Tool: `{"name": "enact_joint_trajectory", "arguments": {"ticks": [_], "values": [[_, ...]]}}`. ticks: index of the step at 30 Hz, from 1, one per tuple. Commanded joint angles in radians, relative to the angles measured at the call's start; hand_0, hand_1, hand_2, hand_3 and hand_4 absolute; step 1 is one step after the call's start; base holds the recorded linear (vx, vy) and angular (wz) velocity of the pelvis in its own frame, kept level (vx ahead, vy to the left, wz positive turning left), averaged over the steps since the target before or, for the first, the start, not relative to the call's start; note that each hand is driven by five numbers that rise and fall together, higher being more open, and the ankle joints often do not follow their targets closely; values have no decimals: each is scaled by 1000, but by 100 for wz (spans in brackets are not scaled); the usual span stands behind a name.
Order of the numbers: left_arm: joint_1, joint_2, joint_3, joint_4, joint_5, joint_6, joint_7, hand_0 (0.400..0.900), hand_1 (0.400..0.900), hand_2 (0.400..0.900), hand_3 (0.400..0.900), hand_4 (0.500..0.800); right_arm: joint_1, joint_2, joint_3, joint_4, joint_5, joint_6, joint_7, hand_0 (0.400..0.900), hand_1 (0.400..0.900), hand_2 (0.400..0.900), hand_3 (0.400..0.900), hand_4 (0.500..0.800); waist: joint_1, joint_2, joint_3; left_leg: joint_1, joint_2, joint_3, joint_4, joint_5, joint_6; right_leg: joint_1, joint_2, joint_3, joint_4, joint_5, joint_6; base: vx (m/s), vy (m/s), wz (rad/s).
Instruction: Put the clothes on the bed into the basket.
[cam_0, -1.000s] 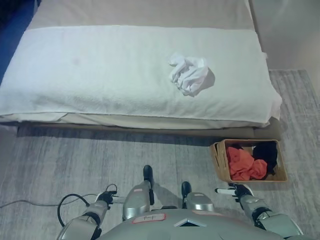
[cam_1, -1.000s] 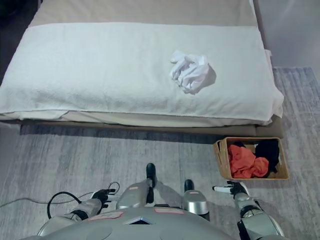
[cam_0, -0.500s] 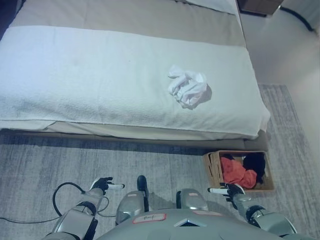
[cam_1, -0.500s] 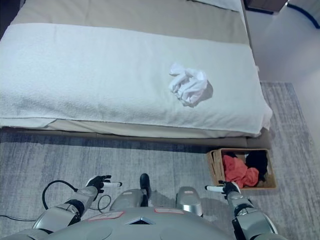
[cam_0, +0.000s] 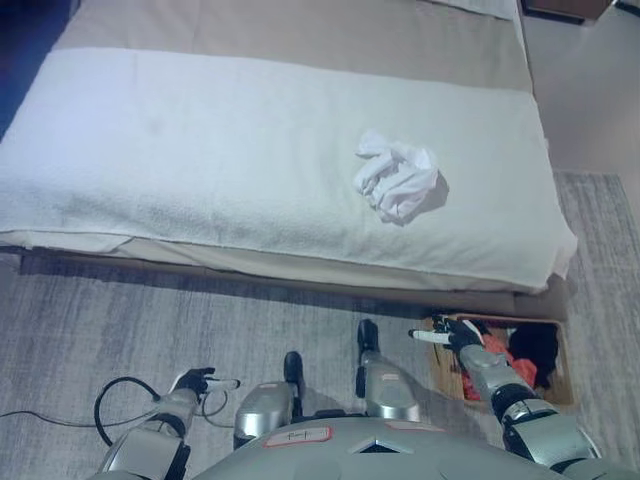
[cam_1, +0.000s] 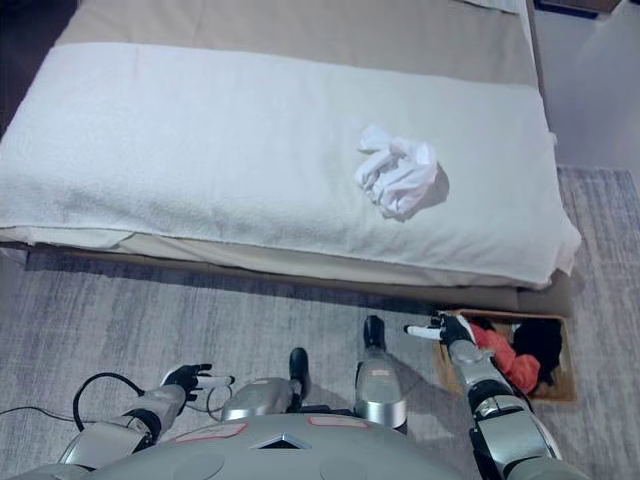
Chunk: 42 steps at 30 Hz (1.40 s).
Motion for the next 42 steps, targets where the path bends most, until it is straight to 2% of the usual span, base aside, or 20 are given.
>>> {"name": "enact_joint_trajectory", "arguments": {"ticks": [1, 4, 8, 11, 13, 19, 27, 42], "values": [[-9, 3, -15, 24, 20, -1, -3, 900, 900, 900, 900, 800, -128, -212, 36, -65, -12, -40, -37, 900, 900, 900, 900, 800, -15, 20, -64, -19, 60, 8, 58, -69, -67, -48, 24, 14, 98, -44, -7, 156, -189, 27], [-9, -23, -42, 23, 26, 1, -4, 900, 900, 900, 900, 800, -246, -290, 80, -115, -12, -50, -36, 900, 900, 900, 900, 800, -16, 43, -76, -24, 82, 4, 49, -59, -82, -31, 35, -7, 86, -63, -18, 116, -166, 18], [-11, -57, -89, 16, 17, -1, 1, 900, 900, 900, 900, 800, -445, -338, 174, -142, -10, -54, -42, 900, 900, 900, 900, 800, -7, 65, -75, -39, 96, 11, 40, -43, -93, -26, 44, -14, 64, -71, -27, 59, -105, 5], [-17, -71, -126, 10, 1, -6, 8, 900, 900, 900, 900, 800, -610, -333, 255, -87, 3, -56, -53, 900, 900, 900, 900, 800, 5, 78, -69, -50, 103, 14, 29, -29, -100, -30, 47, -22, 54, -72, -30, 22, -74, 3], [-25, -65, -144, 6, -20, -10, 11, 900, 900, 900, 900, 800, -733, -330, 298, -28, 16, -55, -61, 900, 900, 900, 900, 800, 15, 84, -60, -62, 106, 12, 24, -18, -103, -39, 47, -23, 53, -71, -33, -15, -61, 8], [-41, -40, -181, -18, -68, -25, 14, 900, 900, 900, 900, 800, -939, -286, 360, 140, 45, -46, -78, 900, 900, 900, 900, 800, 49, 113, -17, -122, 99, -8, 18, 10, -109, -88, 37, -32, 66, -70, -37, -50, -34, 14], [-49, -16, -222, -78, -110, -40, 14, 900, 900, 900, 900, 800, -1070, -276, 365, 240, 73, -42, -105, 900, 900, 900, 900, 800, 99, 171, 52, -193, 81, -31, 16, 39, -110, -152, 17, -50, 91, -69, -36, -34, -2, 14], [-5, 3, -278, -216, -120, -52, 3, 900, 900, 900, 900, 800, -1110, -440, 288, 292, 160, -55, -143, 900, 900, 900, 900, 800, 147, 317, 145, -266, 50, -96, 3, 84, -120, -244, -23, -95, 217, -127, -40, -17, 1, 21]]}}
